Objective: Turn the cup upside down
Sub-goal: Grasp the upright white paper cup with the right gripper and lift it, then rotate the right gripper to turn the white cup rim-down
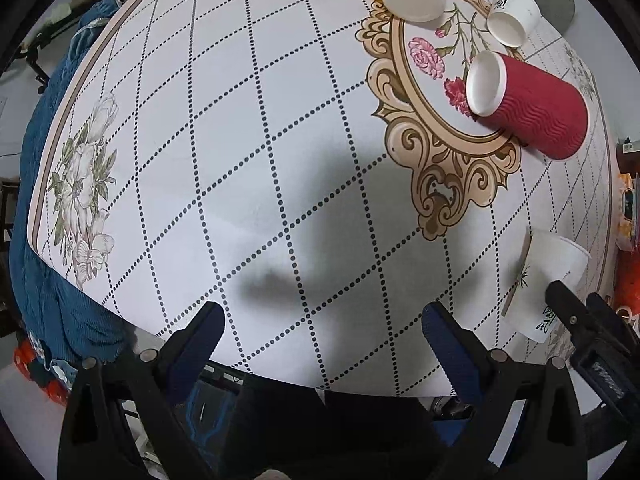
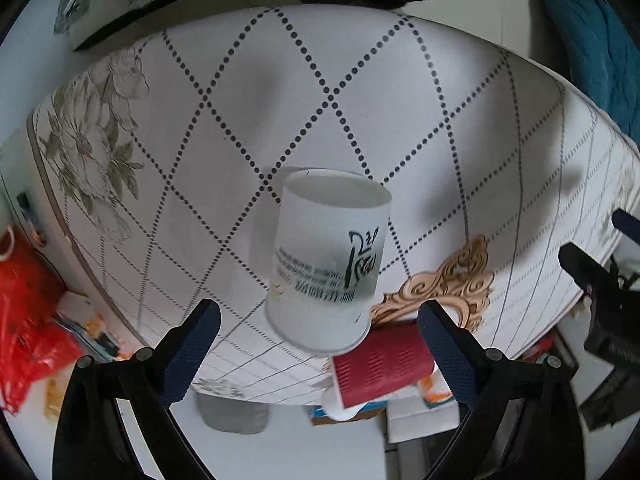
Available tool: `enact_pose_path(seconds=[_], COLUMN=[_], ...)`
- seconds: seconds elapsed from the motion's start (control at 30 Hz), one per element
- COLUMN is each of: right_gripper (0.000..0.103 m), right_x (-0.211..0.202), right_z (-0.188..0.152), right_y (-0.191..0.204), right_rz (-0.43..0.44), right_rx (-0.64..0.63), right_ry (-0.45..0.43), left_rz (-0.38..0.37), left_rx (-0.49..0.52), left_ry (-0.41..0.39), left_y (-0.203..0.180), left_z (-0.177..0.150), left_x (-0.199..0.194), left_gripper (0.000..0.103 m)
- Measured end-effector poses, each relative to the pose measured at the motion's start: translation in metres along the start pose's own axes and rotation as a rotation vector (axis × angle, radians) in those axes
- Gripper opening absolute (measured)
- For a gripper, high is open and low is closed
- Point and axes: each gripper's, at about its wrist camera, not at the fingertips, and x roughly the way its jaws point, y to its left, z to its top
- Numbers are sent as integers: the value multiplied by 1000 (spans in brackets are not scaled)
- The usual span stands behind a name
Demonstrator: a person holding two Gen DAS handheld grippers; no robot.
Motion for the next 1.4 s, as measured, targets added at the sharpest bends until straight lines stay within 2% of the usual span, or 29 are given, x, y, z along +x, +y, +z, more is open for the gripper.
enact_pose_path(seconds=[0.27,0.47,0.63,0.7,0.77,0.87,1.13,1.27,1.4], right_gripper=[100,99,91,77,65,65,64,63,63], right_x=[15,20,27,32,39,49,55,56,62], right_z=[4,8,20,20,19,15,16,12,-2], right_y=[-6,-12,-9,-10,-18,-27,-44,-60,-84], right_rz=[1,1,2,12,15,56,97,168,271], right_rx=[-57,-46,-42,-30,-3,60,177,282,452], right_ry=[-30,-43,-31,-27,-22,-23,-14,-14,-20], left_rz=[12,15,17,16,15,14,17,19,22], left_rx=[-20,-25,-20,-20,-19,-16,-6,-5,-6], left_ry=[-8,5,7,7,9,11,7,1,-4], left_y=[10,19,21,20,17,16,14,15,17], left_z=[4,6,10,11,12,13,13,13,13], left_x=[1,4,7,7,8,9,8,5,0], left_gripper=[101,101,101,101,101,101,101,101,101])
